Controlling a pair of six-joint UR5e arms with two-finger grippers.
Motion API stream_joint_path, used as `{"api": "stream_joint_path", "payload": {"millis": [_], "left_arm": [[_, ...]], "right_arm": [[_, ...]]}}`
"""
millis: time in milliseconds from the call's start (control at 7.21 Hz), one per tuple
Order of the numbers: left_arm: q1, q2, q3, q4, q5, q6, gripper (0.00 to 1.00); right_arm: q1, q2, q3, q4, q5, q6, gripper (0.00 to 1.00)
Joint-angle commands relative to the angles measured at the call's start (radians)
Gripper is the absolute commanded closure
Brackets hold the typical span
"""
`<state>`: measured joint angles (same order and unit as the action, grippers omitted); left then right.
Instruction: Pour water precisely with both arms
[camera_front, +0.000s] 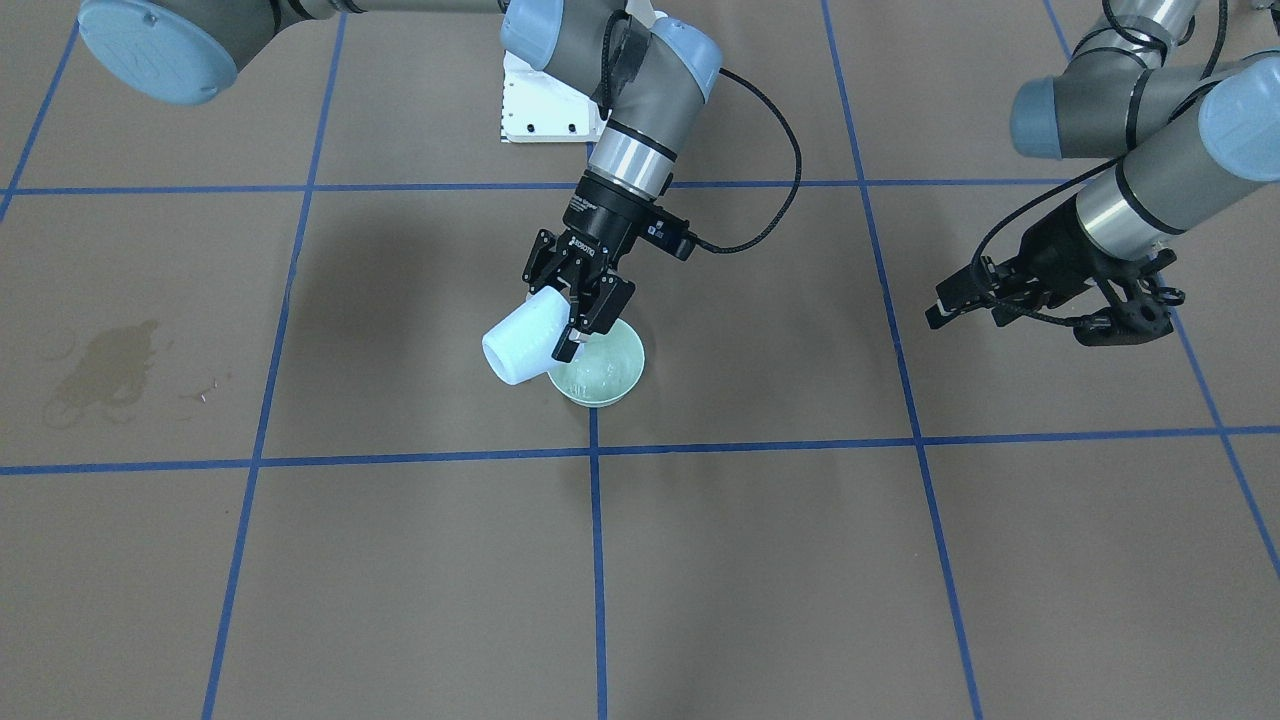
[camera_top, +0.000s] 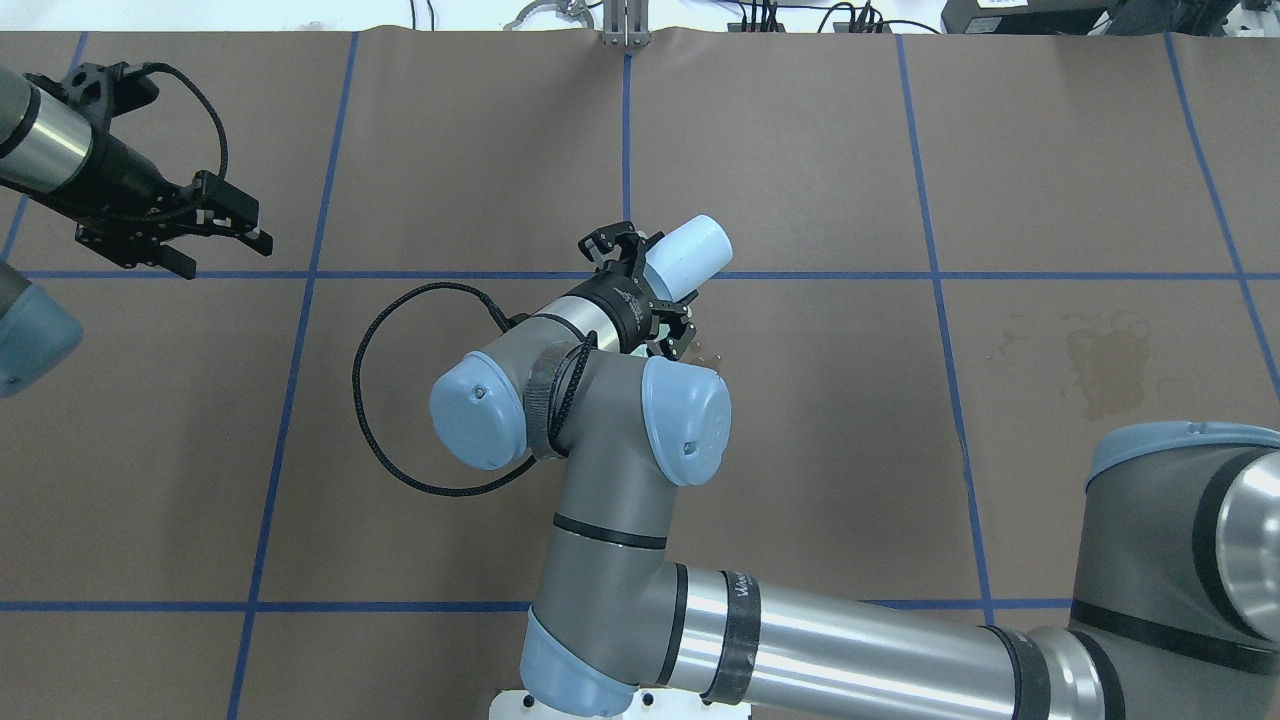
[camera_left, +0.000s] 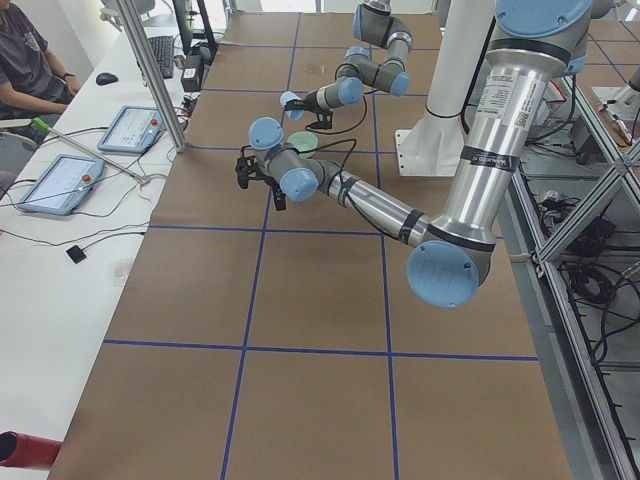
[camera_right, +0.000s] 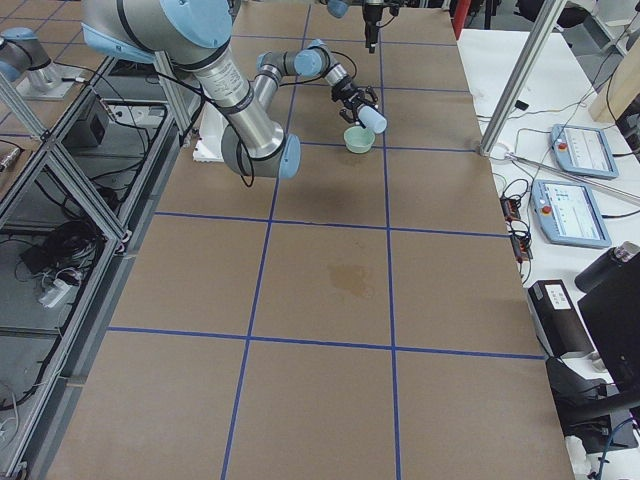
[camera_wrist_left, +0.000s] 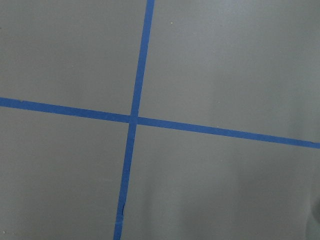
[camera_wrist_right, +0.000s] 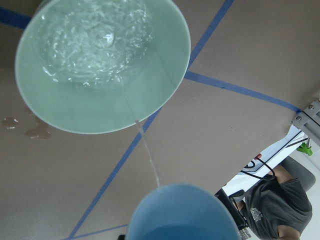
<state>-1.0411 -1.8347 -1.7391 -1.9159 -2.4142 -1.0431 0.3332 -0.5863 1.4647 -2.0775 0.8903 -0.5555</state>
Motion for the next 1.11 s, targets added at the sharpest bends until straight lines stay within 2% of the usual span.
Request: {"api": "stream_joint_path", "payload": {"millis": [0, 139, 278, 555, 694, 833, 971], "left_arm": [[-0.005, 0.000, 0.001, 0.000, 0.000, 0.000, 0.00], [-0.005, -0.001, 0.000, 0.000, 0.000, 0.000, 0.00], [-0.005, -0.001, -0.004, 0.000, 0.000, 0.000, 0.00], [-0.005, -0.001, -0.005, 0.002, 0.000, 0.002, 0.00], [-0.005, -0.001, -0.005, 0.002, 0.000, 0.006, 0.00], [-0.005, -0.003, -0.005, 0.002, 0.000, 0.006, 0.00], [-0.007, -0.001, -0.010, 0.003, 0.000, 0.006, 0.00]], "right_arm": [[-0.002, -0.007, 0.011, 0.022, 0.004, 0.220, 1.00], [0.000, -0.015, 0.025, 0.020, 0.037, 0.362, 1.00], [0.007, -0.065, 0.104, 0.019, 0.106, 0.531, 1.00], [0.051, -0.206, 0.309, 0.019, 0.232, 0.845, 1.00], [0.103, -0.284, 0.415, 0.036, 0.353, 1.000, 1.00], [0.145, -0.390, 0.513, 0.142, 0.459, 1.037, 1.00], [0.168, -0.488, 0.572, 0.202, 0.487, 1.101, 1.00]]}}
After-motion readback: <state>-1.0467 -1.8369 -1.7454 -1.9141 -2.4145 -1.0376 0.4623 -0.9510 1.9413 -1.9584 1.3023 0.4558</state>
